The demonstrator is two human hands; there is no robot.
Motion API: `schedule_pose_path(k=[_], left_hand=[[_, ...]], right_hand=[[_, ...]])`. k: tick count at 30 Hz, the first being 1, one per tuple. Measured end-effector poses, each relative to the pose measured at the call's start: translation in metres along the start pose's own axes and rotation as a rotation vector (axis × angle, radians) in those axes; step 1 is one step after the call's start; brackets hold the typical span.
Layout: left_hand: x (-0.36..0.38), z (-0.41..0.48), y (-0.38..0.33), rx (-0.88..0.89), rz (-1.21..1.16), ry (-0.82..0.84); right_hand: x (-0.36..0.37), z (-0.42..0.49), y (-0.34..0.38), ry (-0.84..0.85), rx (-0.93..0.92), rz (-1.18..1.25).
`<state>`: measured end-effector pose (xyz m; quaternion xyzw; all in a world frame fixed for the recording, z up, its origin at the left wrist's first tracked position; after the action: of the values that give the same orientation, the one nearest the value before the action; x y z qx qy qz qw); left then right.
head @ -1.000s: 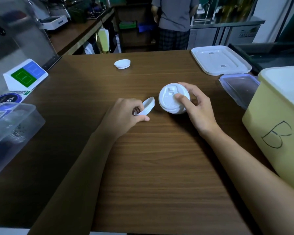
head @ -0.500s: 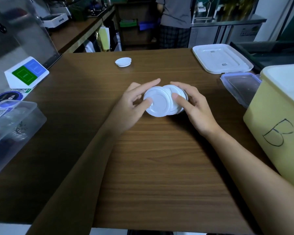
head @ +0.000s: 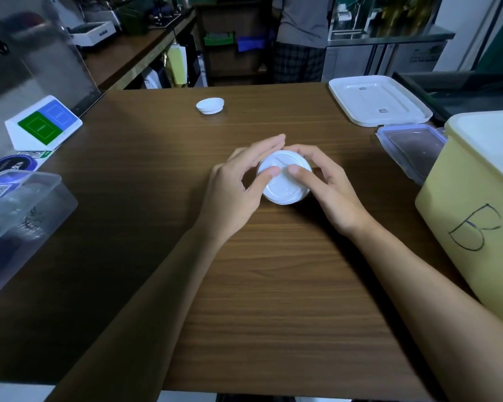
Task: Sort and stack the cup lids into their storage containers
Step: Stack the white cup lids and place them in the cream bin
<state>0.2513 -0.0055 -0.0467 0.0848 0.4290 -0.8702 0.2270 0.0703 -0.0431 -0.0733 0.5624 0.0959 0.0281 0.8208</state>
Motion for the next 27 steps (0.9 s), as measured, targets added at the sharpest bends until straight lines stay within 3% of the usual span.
schedule_pose_path(k=[5,11,17,21,27], left_hand=[[0.003,-0.002,0.009,-0.225,-0.069,-0.043],[0.015,-0.005,0.023,-0.485,-0.296,0.152],[0.009,0.000,0.040,-0.422,-0.245,0.052],[0.008,0.013,0.057,-0.394,-0.151,0.028],[-0.007,0.088,0.128,-0.269,0.318,0.001]], right_hand=[[0.000,0.000,0.000,-0.018,-0.012,0.036],[0.003,0.000,-0.003,-0.067,0.015,0.125],[0.006,0.006,-0.008,0.027,-0.002,0.008],[0.008,0.027,-0.012,-0.063,-0.027,-0.055],[0.004,0.053,-0.033,-0.238,0.043,-0.042]])
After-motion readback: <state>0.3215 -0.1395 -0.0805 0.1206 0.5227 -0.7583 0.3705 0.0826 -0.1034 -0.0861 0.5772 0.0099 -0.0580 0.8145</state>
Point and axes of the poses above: each hand's wrist, its own z-axis towards the middle knuckle, its own x-axis out of the palm, y = z × x, the point moved 3 cm from there along z, towards the middle knuckle, and after that the axes turned 8 degrees about -y, right-handed, at the moved point
